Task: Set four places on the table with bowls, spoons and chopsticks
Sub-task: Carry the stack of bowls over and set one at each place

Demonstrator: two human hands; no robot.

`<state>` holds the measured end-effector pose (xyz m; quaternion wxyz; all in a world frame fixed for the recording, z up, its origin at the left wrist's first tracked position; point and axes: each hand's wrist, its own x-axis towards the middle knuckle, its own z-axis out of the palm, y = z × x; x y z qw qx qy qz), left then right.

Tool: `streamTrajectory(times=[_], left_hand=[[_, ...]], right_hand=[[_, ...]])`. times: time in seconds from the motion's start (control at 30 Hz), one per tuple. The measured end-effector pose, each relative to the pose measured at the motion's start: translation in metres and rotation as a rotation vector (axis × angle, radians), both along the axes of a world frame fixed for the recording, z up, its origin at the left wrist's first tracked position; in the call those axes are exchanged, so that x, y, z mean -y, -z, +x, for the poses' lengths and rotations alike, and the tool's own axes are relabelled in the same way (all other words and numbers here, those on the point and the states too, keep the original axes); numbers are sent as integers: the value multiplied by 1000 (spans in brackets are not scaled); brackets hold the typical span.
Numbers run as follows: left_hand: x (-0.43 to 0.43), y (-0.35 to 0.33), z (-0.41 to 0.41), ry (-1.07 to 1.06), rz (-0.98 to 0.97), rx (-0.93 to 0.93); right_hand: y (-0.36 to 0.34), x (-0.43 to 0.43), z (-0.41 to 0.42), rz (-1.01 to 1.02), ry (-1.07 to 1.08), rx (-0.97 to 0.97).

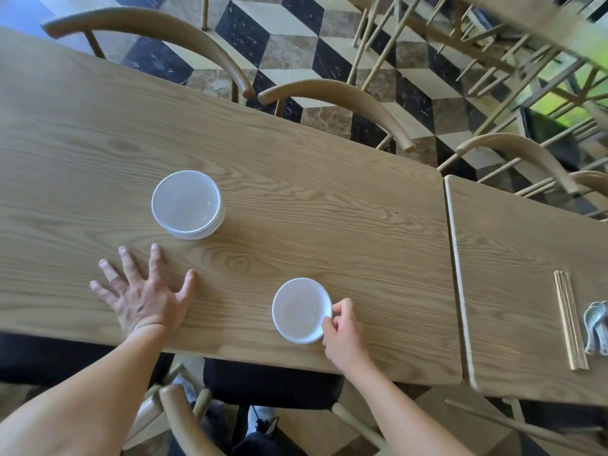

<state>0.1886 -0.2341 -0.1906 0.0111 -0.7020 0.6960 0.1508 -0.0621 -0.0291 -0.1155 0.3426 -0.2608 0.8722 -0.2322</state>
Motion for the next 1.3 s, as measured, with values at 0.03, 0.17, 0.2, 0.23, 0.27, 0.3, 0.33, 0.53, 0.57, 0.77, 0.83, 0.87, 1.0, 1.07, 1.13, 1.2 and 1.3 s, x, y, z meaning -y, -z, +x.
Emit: streamTrajectory(times=[0.03, 0.17, 0.2, 0.23, 0.27, 0.3, 0.33, 0.53, 0.57, 0.77, 0.83, 0.87, 1.0, 1.07, 1.13, 1.2, 1.3], left_hand=[[0, 0, 0, 1, 1, -2], [0, -1, 0, 0, 0, -6], [0, -2, 0, -2, -1, -7], [0, -2, -1, -3, -3, -9], [0, -2, -1, -5, -7, -9], [0, -2, 0, -8, -11, -9], [1, -1, 0, -9, -13, -9], [0, 3, 1, -19, -24, -33], [0, 3, 1, -21, -24, -38], [2, 3, 2, -31, -28, -54], [2, 4, 2, -35, -34, -52], [2, 4, 2, -36, -35, -53], [3, 6, 1, -39, -29, -37], [4, 7, 1, -40, -31, -34], [4, 8, 0, -41, -36, -33], [4, 8, 0, -42, -38, -38], [4, 7, 0, -39, -32, -35]], right_hand=[[-1, 0, 0, 3, 1, 6], [-3, 0, -4, 20, 16, 51], [-5, 1, -7, 20, 30, 78], [-7, 2, -10, 25, 44, 106], [-10, 5, -14, 33, 53, 124], [-13, 9, -18, 44, 60, 128], [-16, 13, -22, 54, 67, 125], [-48, 70, -32, -4, 105, 117], [-53, 84, -28, -28, 101, 136], [-67, 164, 17, -146, 4, 276], [-66, 183, 37, -156, -35, 323], [-64, 191, 46, -164, -46, 354], [-56, 215, 71, -192, -60, 448], [-50, 226, 77, -198, -58, 480], [-42, 235, 81, -207, -53, 468], [-34, 241, 83, -219, -22, 421], [-25, 249, 81, -205, -1, 350]])
